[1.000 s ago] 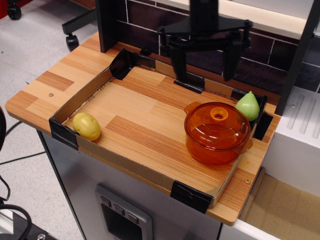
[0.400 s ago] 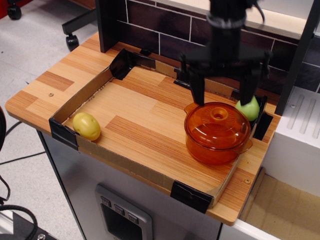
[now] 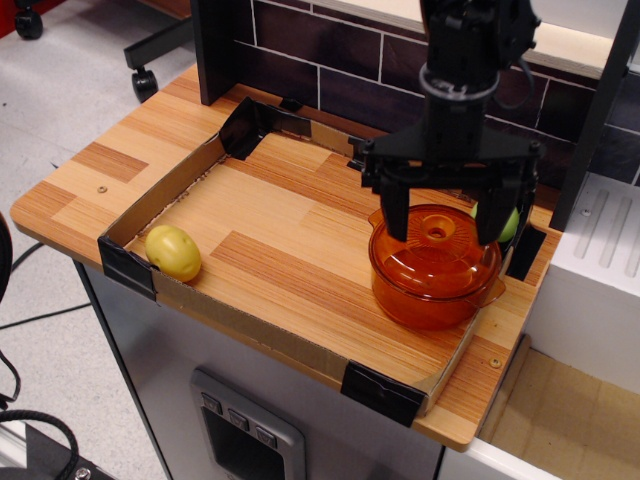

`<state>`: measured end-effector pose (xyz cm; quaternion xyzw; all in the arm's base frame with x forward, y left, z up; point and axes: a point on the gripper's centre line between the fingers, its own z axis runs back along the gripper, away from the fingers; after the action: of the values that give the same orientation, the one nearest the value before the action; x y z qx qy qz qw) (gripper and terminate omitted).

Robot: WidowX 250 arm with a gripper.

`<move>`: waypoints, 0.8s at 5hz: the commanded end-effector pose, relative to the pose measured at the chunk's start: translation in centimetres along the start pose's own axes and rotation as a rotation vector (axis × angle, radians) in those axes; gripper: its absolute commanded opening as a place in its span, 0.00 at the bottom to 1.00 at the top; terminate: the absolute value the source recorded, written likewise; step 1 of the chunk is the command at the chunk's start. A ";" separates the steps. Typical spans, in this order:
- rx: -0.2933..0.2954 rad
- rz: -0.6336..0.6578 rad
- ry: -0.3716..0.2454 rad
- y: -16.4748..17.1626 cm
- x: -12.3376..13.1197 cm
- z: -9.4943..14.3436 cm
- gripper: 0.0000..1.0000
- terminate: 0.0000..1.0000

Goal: Take lid off pot

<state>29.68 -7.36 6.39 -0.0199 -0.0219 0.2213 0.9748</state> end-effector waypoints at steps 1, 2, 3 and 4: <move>-0.007 0.012 -0.036 0.3 0.5 0.1 0.00 0.00; -0.008 0.030 -0.040 0.6 0.7 0.0 0.00 0.00; -0.017 0.035 -0.052 0.9 0.8 0.4 0.00 0.00; -0.049 0.048 -0.070 1.0 1.4 2.2 0.00 0.00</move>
<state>29.53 -6.02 6.54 -0.0254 -0.0229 0.2491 0.9679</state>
